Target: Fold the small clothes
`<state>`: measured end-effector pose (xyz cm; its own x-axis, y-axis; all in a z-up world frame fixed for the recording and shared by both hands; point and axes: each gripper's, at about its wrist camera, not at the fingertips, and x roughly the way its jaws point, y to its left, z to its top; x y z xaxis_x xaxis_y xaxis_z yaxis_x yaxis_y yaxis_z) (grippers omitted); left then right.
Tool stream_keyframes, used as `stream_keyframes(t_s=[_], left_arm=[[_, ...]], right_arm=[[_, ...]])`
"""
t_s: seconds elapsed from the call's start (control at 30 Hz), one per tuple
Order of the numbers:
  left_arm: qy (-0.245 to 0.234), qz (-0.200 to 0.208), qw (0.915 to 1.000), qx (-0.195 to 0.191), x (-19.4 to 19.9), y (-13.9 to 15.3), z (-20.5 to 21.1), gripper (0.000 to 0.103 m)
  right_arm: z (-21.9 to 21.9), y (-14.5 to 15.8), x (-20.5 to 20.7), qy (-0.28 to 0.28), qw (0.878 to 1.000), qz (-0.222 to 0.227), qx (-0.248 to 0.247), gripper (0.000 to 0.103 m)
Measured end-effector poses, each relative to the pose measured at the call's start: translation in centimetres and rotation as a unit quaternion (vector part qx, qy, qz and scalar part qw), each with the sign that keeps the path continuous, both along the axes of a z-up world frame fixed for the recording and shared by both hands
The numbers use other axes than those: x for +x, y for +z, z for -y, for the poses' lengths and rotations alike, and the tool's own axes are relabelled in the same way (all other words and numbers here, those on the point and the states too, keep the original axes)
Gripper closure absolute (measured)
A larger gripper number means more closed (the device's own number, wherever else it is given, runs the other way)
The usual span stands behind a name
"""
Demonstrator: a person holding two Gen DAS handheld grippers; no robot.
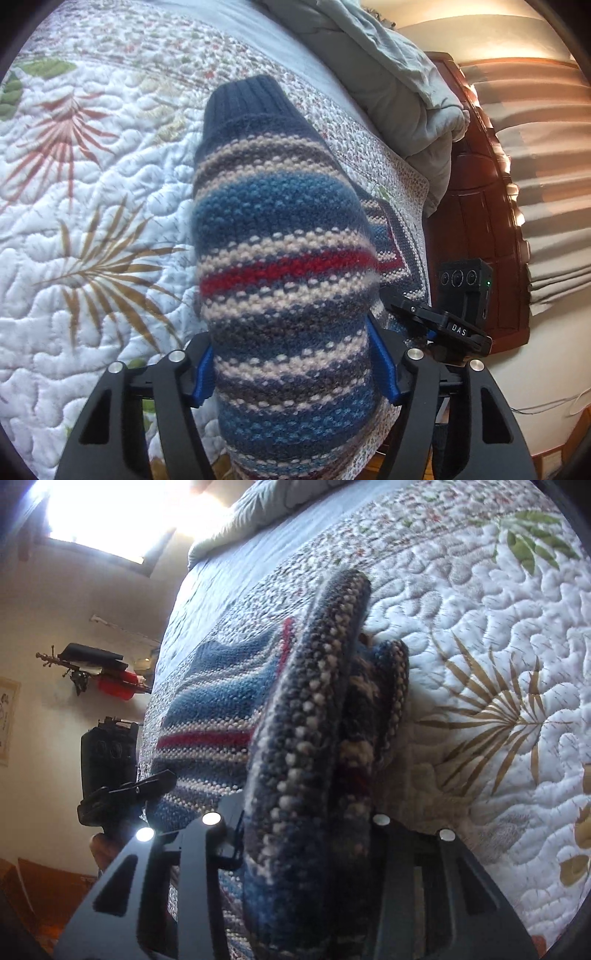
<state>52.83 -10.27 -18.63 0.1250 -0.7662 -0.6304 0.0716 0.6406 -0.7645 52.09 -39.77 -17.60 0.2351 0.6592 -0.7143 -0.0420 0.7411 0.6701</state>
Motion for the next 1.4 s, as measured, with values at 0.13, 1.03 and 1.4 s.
stream_keyframes(t_s=[0.13, 1.03, 1.4], left_arm=[[0.004, 0.012, 0.9999, 0.004, -1.2, 2.0, -2.4, 0.036], [0.089, 0.046, 0.9946, 0.029, -24.1, 2.3, -27.1, 0.036], [0.077, 0.035, 0.9964, 0.002, -25.2, -2.0, -27.5, 0.030]], right_arm=[[-2.9, 2.2, -1.1, 0.011, 1.000, 0.016, 0.000, 0.065], [-30.6, 2.6, -18.1, 0.097, 0.993, 0.055, 0.022, 0.065], [-30.6, -2.1, -19.2, 0.101, 0.993, 0.029, 0.051, 0.060]])
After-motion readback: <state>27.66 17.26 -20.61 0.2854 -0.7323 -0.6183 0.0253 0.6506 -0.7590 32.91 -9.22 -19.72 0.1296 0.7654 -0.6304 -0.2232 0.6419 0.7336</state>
